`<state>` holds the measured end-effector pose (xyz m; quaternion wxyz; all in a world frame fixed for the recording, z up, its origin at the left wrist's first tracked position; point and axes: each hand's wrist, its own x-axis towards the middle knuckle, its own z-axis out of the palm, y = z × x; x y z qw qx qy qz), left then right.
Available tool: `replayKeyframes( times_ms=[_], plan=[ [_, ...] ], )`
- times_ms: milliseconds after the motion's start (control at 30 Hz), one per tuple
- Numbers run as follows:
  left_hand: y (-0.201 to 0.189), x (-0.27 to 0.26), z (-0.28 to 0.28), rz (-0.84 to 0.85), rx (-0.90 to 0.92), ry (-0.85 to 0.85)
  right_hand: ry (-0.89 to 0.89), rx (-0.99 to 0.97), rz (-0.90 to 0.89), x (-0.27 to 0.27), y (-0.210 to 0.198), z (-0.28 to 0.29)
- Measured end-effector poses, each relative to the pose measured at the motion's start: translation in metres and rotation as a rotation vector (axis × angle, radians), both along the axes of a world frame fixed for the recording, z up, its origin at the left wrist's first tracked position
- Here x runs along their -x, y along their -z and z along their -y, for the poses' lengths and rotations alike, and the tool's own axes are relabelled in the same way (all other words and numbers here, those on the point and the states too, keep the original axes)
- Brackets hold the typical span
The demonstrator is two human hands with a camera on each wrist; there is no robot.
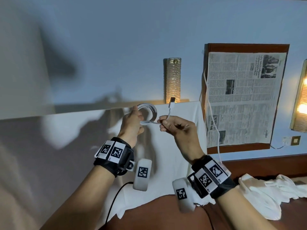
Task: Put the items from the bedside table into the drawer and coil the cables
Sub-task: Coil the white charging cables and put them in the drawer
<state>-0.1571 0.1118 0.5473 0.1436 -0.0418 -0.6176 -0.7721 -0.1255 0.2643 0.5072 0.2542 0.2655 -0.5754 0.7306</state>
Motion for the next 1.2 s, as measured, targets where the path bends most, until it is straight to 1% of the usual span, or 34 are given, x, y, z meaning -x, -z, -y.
replayKeyframes(
  times_ms=[67, 100, 133, 167, 200, 267, 467, 600, 733, 900, 967, 1033, 1100, 1200],
  plan=[
    [-0.001, -0.003, -0.003, -0.012, -0.036, 0.008, -0.137, 0.284, 0.202, 0.002, 0.007, 0.004],
    [0.0, -0.006, -0.004, -0.02, -0.046, 0.028, -0.202, 0.42, 0.344, 0.005, 0.009, 0.004],
    [0.001, -0.009, -0.006, -0.03, -0.054, 0.055, -0.25, 0.512, 0.48, 0.007, 0.01, 0.003],
    [0.002, -0.012, -0.007, -0.043, -0.06, 0.082, -0.275, 0.541, 0.588, 0.01, 0.009, 0.002],
    [0.003, -0.013, -0.006, -0.053, -0.061, 0.105, -0.28, 0.516, 0.657, 0.012, 0.007, 0.0],
    [0.005, -0.014, -0.004, -0.058, -0.057, 0.137, -0.276, 0.425, 0.687, 0.014, 0.005, -0.003],
    [0.007, -0.015, -0.004, -0.024, -0.1, 0.188, -0.296, 0.302, 0.633, 0.014, 0.005, 0.002],
    [0.01, -0.015, -0.004, 0.052, -0.077, 0.256, -0.278, 0.209, 0.458, 0.013, -0.006, 0.003],
    [0.01, -0.012, -0.002, 0.041, -0.009, 0.222, -0.261, 0.14, 0.364, 0.01, -0.021, 0.009],
    [0.014, -0.003, 0.004, 0.042, 0.187, 0.097, -0.196, 0.072, 0.359, 0.005, -0.036, 0.018],
    [0.014, 0.001, 0.005, 0.039, 0.218, 0.078, -0.175, 0.021, 0.336, 0.002, -0.041, 0.021],
    [0.013, 0.0, 0.004, 0.038, 0.217, 0.071, -0.109, -0.111, 0.259, 0.001, -0.041, 0.024],
    [0.009, -0.002, 0.002, 0.023, 0.225, 0.074, -0.012, -0.219, 0.141, 0.004, -0.038, 0.027],
    [0.006, -0.004, -0.001, -0.005, 0.209, 0.083, 0.203, -0.31, 0.034, 0.009, -0.034, 0.03]
  ],
)
